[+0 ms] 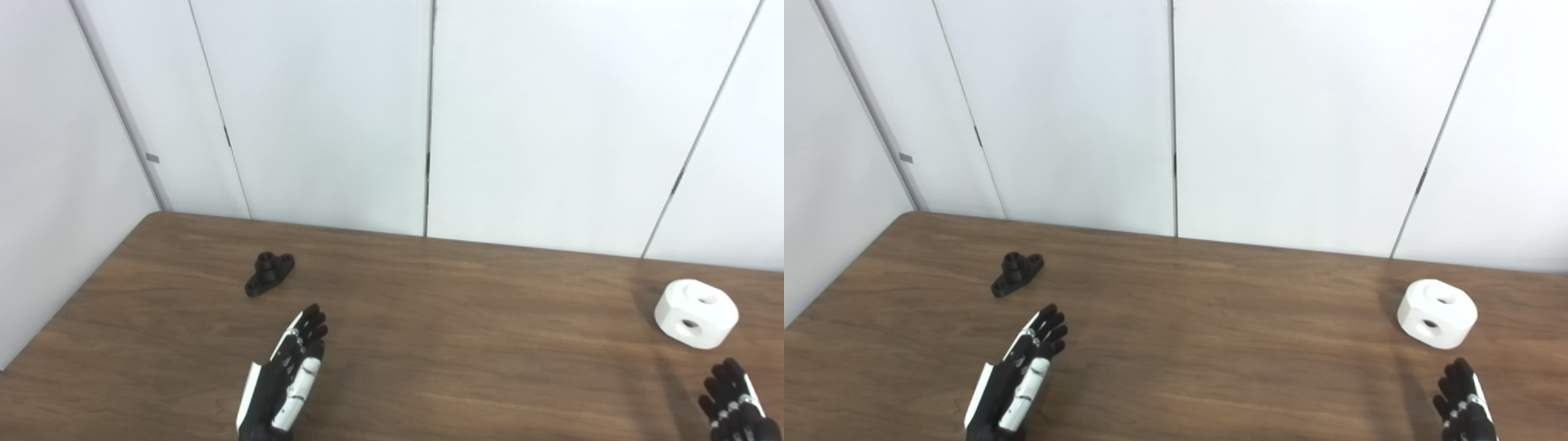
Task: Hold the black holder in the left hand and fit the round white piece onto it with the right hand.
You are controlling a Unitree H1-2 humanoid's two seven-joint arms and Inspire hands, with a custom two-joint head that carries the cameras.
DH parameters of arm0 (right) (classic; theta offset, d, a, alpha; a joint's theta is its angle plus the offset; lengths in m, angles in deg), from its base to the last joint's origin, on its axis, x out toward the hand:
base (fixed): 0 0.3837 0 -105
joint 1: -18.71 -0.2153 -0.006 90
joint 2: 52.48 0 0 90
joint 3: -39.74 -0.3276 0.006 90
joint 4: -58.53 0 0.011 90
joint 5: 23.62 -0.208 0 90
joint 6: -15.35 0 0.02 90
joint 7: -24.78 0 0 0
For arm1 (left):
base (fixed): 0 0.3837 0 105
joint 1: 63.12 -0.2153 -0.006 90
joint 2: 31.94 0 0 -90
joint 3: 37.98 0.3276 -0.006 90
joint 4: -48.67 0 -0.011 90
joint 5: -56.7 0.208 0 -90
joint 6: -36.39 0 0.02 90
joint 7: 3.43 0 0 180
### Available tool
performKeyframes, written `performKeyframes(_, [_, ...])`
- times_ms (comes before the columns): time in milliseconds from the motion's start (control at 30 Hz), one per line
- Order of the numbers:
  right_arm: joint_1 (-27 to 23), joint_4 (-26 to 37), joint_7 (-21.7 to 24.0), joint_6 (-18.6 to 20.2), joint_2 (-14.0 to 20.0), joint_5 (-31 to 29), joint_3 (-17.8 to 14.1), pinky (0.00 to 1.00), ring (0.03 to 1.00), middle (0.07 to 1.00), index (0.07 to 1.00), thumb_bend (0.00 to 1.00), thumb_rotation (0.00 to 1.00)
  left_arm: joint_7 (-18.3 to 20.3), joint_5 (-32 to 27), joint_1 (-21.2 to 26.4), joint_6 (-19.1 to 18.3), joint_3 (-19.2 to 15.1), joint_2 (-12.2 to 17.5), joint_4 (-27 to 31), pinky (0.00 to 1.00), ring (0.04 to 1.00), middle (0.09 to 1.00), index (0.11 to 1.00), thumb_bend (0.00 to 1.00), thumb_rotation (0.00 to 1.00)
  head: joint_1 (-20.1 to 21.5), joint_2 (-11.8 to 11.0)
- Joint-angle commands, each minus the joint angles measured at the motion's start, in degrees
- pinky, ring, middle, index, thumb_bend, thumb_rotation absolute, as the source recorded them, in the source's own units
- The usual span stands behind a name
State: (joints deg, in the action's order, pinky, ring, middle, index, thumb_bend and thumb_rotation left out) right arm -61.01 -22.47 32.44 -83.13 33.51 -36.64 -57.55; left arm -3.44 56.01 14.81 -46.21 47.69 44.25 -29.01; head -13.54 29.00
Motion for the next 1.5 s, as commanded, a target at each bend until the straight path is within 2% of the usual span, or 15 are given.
performKeyframes(0, [2.1, -1.2, 0.8, 0.0, 0.1, -0.8, -0.1, 1.0, 1.0, 1.0, 1.0, 0.57, 1.0, -0.9, 2.6, -3.8, 0.4, 0.5, -0.6, 2.7, 0.92, 0.914, 0.913, 0.926, 0.51, 0.64, -0.2, 0.2])
performKeyframes(67, [2.2, -0.7, 0.8, 0.5, 0.1, -1.0, -0.1, 1.0, 1.0, 1.0, 1.0, 0.58, 1.0, -1.5, 5.2, -3.6, -1.0, 0.7, -0.4, 4.3, 0.9, 0.922, 0.92, 0.925, 0.55, 0.6, -0.4, 0.3])
performKeyframes(100, [2.2, -0.7, 1.0, 0.4, 0.0, -1.3, -0.2, 1.0, 1.0, 1.0, 1.0, 0.58, 1.0, -1.9, 7.4, -3.6, -3.0, 0.7, -0.4, 5.9, 0.9, 0.925, 0.922, 0.925, 0.55, 0.6, -0.4, 0.3])
performKeyframes(200, [2.1, -0.5, 1.3, 0.3, 0.0, -1.7, -0.3, 1.0, 1.0, 1.0, 1.0, 0.58, 1.0, -2.7, 11.3, -3.4, -8.7, 0.5, -0.7, 10.4, 0.88, 0.916, 0.92, 0.924, 0.59, 0.47, -0.6, 0.8])
performKeyframes(267, [2.2, -0.3, 1.1, 0.3, 0.0, -1.5, -0.5, 1.0, 1.0, 1.0, 1.0, 0.58, 1.0, -2.8, 12.6, -2.2, -12.7, -0.1, -0.6, 13.4, 0.87, 0.91, 0.922, 0.918, 0.61, 0.35, -0.7, 0.9])
performKeyframes(333, [2.2, -0.4, 1.2, 0.3, 0.0, -1.6, -0.6, 1.0, 1.0, 1.0, 0.999, 0.56, 1.0, -2.8, 16.3, -0.5, -17.1, -0.1, 0.0, 15.9, 0.85, 0.898, 0.92, 0.914, 0.63, 0.32, -0.9, 0.9])
performKeyframes(400, [2.1, -0.7, 1.2, 0.2, 0.1, -1.5, -0.7, 1.0, 1.0, 1.0, 0.996, 0.54, 1.0, -2.3, 20.4, 1.3, -20.9, 0.3, 1.1, 17.9, 0.89, 0.914, 0.924, 0.915, 0.68, 0.32, -1.0, 0.9])
performKeyframes(500, [2.1, -0.8, 1.4, 0.0, 0.2, -1.6, -0.7, 1.0, 1.0, 1.0, 0.986, 0.53, 1.0, -1.3, 27.2, 4.0, -24.6, 1.2, 3.0, 19.7, 0.92, 0.931, 0.935, 0.921, 0.74, 0.25, -0.9, 1.2])
performKeyframes(567, [2.1, -0.6, 1.2, 0.0, 0.0, -1.5, -0.8, 1.0, 1.0, 0.996, 0.967, 0.52, 0.99, -0.4, 30.3, 5.6, -26.2, 1.5, 4.2, 20.3, 0.89, 0.925, 0.936, 0.919, 0.76, 0.21, -0.8, 1.3])
performKeyframes(700, [2.2, -0.3, 1.1, 0.7, -0.2, -1.8, -0.9, 1.0, 1.0, 0.997, 0.943, 0.52, 0.94, 1.0, 35.9, 8.3, -28.3, 2.1, 7.2, 20.7, 0.86, 0.923, 0.943, 0.922, 0.75, 0.24, -0.8, 1.5])
performKeyframes(867, [2.5, 0.5, 1.0, 1.3, -0.4, -1.6, -0.7, 1.0, 1.0, 1.0, 0.944, 0.52, 0.93, 2.2, 40.0, 10.9, -29.5, 1.8, 10.9, 19.5, 0.82, 0.926, 0.948, 0.926, 0.74, 0.29, -0.5, 1.7])
performKeyframes(933, [2.5, 0.4, 1.1, 1.3, -0.4, -1.8, -0.7, 1.0, 1.0, 0.996, 0.941, 0.52, 0.92, 2.6, 41.2, 12.1, -30.0, 1.0, 12.1, 18.5, 0.84, 0.937, 0.939, 0.918, 0.75, 0.31, -0.3, 1.8])
performKeyframes(1033, [2.5, 1.0, 0.7, 1.8, -0.5, -1.0, -0.6, 1.0, 1.0, 0.984, 0.925, 0.56, 0.84, 2.1, 42.8, 13.9, -30.6, 0.1, 13.1, 16.6, 0.85, 0.943, 0.927, 0.887, 0.77, 0.37, -0.3, 1.8])
performKeyframes(1200, [2.4, 1.1, 0.4, 2.1, -0.3, -0.2, -0.6, 1.0, 1.0, 0.987, 0.904, 0.56, 0.77, 0.8, 46.0, 16.6, -30.9, -0.3, 14.5, 12.7, 0.88, 0.951, 0.92, 0.858, 0.8, 0.41, -0.1, 1.9])
performKeyframes(1467, [2.5, 1.7, -0.3, 2.6, -0.6, 2.0, -0.7, 1.0, 1.0, 0.967, 0.873, 0.53, 0.76, -0.4, 50.3, 20.7, -31.8, -0.4, 16.0, 7.0, 0.91, 0.96, 0.924, 0.822, 0.81, 0.4, -0.2, 2.0])
